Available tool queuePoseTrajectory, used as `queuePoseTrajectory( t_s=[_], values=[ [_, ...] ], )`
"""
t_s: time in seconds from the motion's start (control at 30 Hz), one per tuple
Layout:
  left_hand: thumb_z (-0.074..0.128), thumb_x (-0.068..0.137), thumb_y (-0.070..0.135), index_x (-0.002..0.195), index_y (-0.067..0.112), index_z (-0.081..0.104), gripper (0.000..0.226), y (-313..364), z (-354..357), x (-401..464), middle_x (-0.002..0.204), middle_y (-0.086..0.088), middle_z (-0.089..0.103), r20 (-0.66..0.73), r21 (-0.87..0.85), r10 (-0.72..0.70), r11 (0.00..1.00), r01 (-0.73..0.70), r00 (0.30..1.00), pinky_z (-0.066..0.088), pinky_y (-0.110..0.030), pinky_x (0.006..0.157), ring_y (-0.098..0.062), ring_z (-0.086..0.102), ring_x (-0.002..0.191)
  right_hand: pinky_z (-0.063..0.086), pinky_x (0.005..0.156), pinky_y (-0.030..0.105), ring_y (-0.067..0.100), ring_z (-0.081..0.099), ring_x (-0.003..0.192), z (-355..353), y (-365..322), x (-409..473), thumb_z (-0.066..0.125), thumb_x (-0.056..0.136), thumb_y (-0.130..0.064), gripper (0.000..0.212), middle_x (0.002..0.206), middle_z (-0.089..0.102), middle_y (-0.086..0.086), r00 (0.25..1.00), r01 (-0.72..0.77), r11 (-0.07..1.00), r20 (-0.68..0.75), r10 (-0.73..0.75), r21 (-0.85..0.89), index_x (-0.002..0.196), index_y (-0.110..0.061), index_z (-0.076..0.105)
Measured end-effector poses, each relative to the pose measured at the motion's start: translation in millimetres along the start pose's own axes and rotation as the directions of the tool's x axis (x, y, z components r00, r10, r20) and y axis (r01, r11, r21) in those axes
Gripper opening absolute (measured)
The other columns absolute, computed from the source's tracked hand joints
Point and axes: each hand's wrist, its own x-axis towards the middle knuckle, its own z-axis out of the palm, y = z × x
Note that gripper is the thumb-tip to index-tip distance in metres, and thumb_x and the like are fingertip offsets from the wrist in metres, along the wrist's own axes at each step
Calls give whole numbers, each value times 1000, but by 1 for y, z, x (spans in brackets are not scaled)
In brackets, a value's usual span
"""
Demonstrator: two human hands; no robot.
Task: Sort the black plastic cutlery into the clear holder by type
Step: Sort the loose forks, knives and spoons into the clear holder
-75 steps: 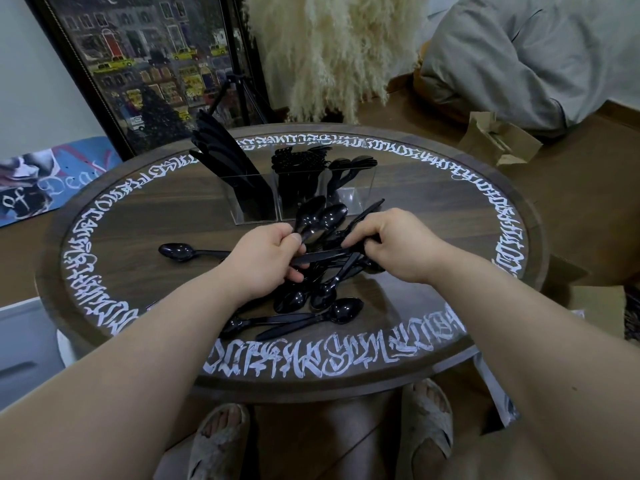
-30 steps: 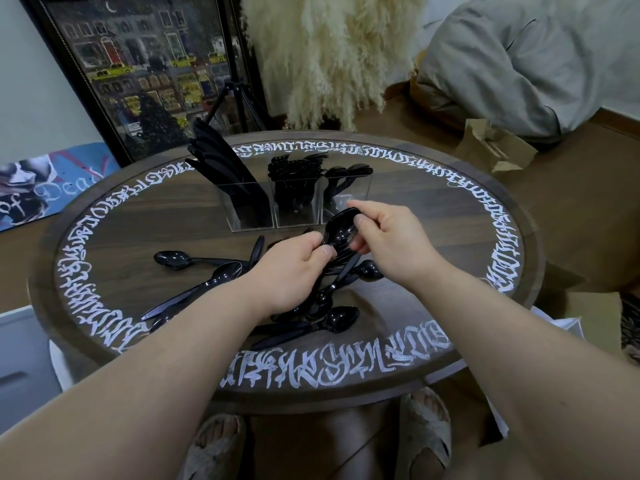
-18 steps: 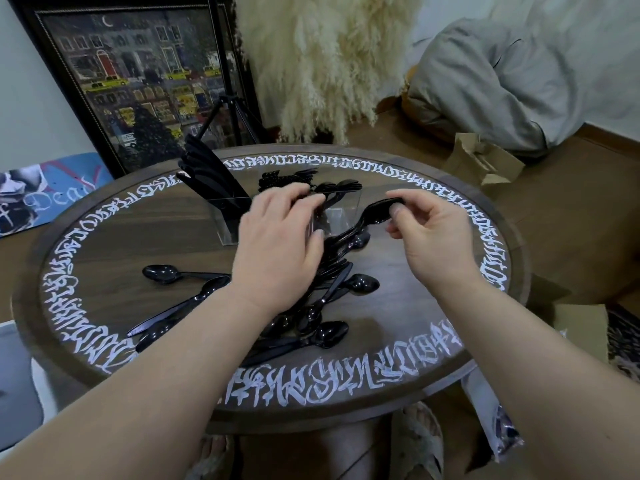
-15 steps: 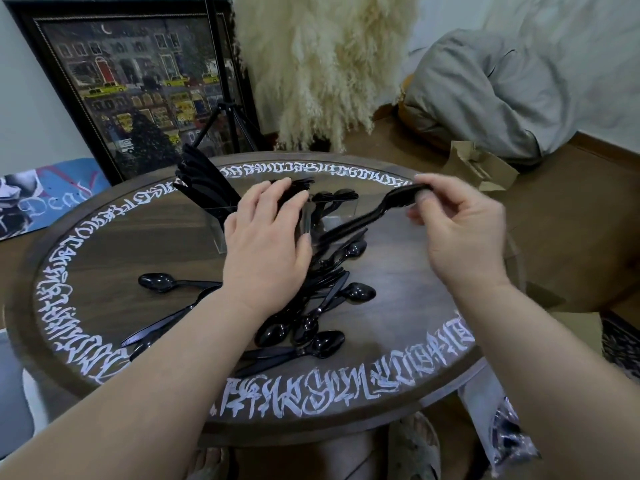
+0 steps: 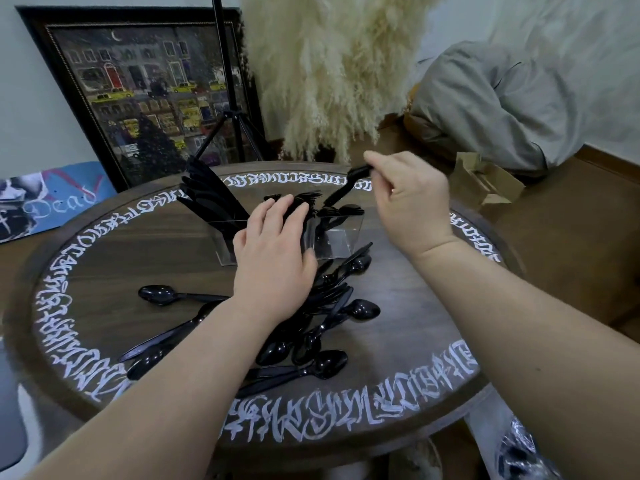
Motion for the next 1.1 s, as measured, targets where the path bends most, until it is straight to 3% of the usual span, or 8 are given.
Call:
queuePoseTrajectory(
  t_s=[0.17, 0.3, 0.43, 0.53, 0.73, 0.87, 0.97, 1.1],
  values=[
    [57, 87, 25, 144, 20, 39, 60, -2, 2, 0, 152, 0, 31, -11, -3, 10, 1000, -10, 1000, 29, -49, 104, -21, 20, 142, 53, 58, 32, 31, 64, 66, 25, -2, -13, 56, 85, -13, 22, 76, 69, 9, 987, 1, 999, 163, 7, -44, 96, -8, 75],
    [58, 86, 25, 144, 20, 39, 60, -3, 2, 0, 152, -1, 31, -15, -1, 10, 1000, -10, 1000, 29, -48, 104, -22, 20, 142, 42, 70, 30, 34, 58, 81, 31, -4, -17, 58, 88, -17, 23, 84, 70, 8, 931, -28, 997, 362, 54, -77, 104, -11, 72],
    [59, 86, 24, 143, 19, 41, 60, -5, 3, -1, 152, -2, 33, -35, -1, 21, 1000, -21, 999, 31, -48, 102, -23, 23, 141, 42, 90, 38, 31, 49, 102, 27, -10, -19, 28, 86, -35, 54, 103, 70, 1, 864, -55, 994, 495, 93, -91, 117, -17, 69],
    [58, 86, 26, 144, 20, 39, 61, -6, 3, -1, 152, -2, 31, -23, 6, 26, 1000, -25, 999, 31, -48, 103, -23, 22, 142, 33, 102, 43, 24, 40, 118, 22, -15, -20, 28, 84, -35, 57, 118, 64, -6, 793, -77, 989, 593, 137, -125, 131, -25, 58],
    [59, 87, 28, 143, 20, 41, 59, -6, -2, -5, 152, -2, 32, -23, -14, 32, 999, -32, 999, 31, -51, 103, -23, 22, 141, 39, 97, 41, 29, 45, 115, 2, -17, -30, 38, 83, -29, 52, 117, 65, -3, 856, -82, 991, 502, 124, -105, 129, -18, 59],
    [64, 83, 22, 126, 16, 58, 44, -4, -7, -12, 133, -4, 50, -125, -67, 119, 990, -128, 985, 41, -47, 92, -28, 42, 124, 36, 81, 27, 28, 52, 100, -23, -17, -47, 42, 82, -19, 42, 104, 67, 1, 911, -101, 991, 393, 128, -90, 117, -12, 65],
    [63, 85, 18, 113, 14, 65, 28, -2, -11, -19, 115, -3, 56, -90, -111, 166, 978, -175, 982, 46, -35, 83, -24, 54, 105, 36, 79, 25, 22, 53, 100, -37, -17, -68, 51, 88, -7, 36, 107, 63, 0, 830, -235, 966, 496, 256, -107, 121, -15, 63],
    [58, 90, 34, 119, 22, 62, 31, -6, -6, -29, 120, 3, 55, 197, -59, 161, 987, -152, 967, 41, -28, 90, -17, 51, 110, 41, 90, 32, 20, 50, 113, -41, -12, -87, 50, 90, -12, 43, 124, 59, -2, 613, -256, 948, 726, 312, -191, 131, -23, 55]
  ],
)
